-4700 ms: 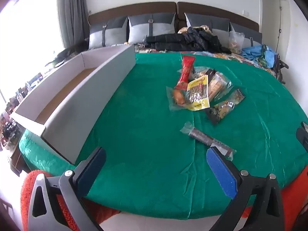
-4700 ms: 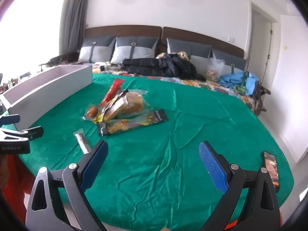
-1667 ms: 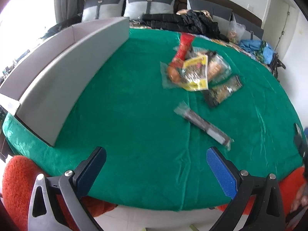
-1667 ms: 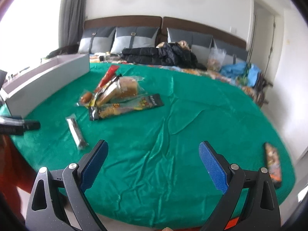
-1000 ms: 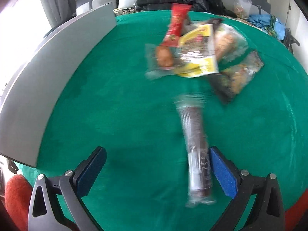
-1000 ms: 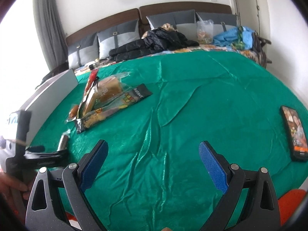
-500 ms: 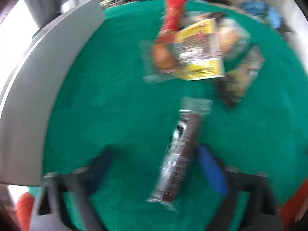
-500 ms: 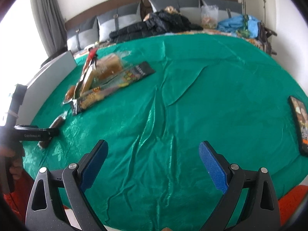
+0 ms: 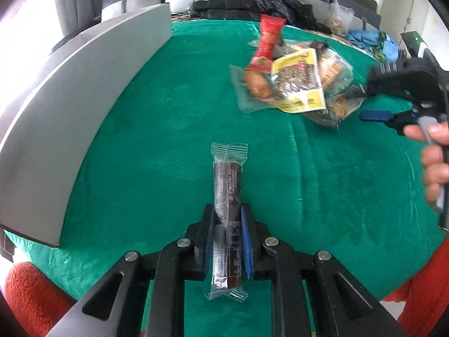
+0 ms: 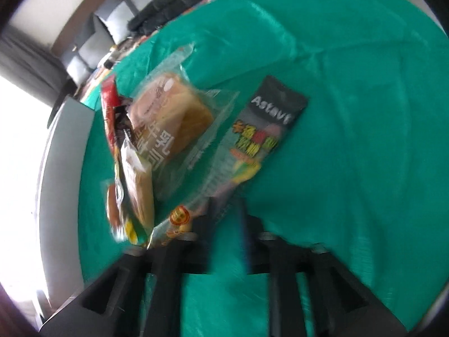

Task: Organize snacks
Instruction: 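Carry the chocolate stick with the left gripper while the right gripper grasps the Astavt snack stick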

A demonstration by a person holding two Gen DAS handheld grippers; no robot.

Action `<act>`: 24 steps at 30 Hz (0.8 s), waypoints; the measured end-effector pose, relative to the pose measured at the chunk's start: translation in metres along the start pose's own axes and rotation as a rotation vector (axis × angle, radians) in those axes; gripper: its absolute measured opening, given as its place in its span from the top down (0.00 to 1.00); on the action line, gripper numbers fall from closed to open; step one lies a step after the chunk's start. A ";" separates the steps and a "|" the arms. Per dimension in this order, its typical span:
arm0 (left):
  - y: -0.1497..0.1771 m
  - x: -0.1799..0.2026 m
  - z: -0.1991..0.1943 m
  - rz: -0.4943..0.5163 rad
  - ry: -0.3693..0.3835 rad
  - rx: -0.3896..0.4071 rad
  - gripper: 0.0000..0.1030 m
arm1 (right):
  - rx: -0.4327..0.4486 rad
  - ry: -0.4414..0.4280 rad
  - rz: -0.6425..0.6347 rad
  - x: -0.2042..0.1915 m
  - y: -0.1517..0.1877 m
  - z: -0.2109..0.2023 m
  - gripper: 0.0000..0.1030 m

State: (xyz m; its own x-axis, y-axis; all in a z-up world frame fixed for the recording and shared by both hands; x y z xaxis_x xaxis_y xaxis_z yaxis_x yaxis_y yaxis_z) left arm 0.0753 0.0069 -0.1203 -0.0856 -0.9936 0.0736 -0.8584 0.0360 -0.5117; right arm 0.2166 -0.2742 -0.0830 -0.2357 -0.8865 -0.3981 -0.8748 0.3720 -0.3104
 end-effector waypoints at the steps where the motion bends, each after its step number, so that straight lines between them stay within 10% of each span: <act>1: 0.001 -0.001 0.000 0.002 0.006 0.007 0.83 | 0.027 -0.031 0.000 -0.008 -0.002 0.001 0.28; 11: 0.002 0.005 -0.007 0.020 0.009 0.031 0.83 | -0.009 0.067 -0.041 -0.029 -0.012 0.011 0.27; 16: -0.001 -0.001 -0.008 -0.011 0.024 0.027 0.83 | -0.064 0.139 -0.261 -0.038 -0.001 0.015 0.74; 24: -0.007 -0.008 -0.006 -0.073 0.071 0.015 0.83 | -0.186 0.230 -0.420 0.031 0.016 -0.026 0.71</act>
State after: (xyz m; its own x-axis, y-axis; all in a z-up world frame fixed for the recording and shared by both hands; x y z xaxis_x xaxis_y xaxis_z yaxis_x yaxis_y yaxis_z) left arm 0.0788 0.0153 -0.1129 -0.0596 -0.9834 0.1711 -0.8562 -0.0378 -0.5152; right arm 0.1840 -0.3027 -0.0775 0.0833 -0.9944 -0.0656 -0.9697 -0.0657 -0.2352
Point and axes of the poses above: each gripper's, at about its wrist camera, not at the fingertips, and z roughly the way its jaws point, x to its right, y to its underside, the point moved 6 cm from there along z, roughly the way its jaws point, and after that the axes turned 3 degrees about -z, right-handed, at the moved point
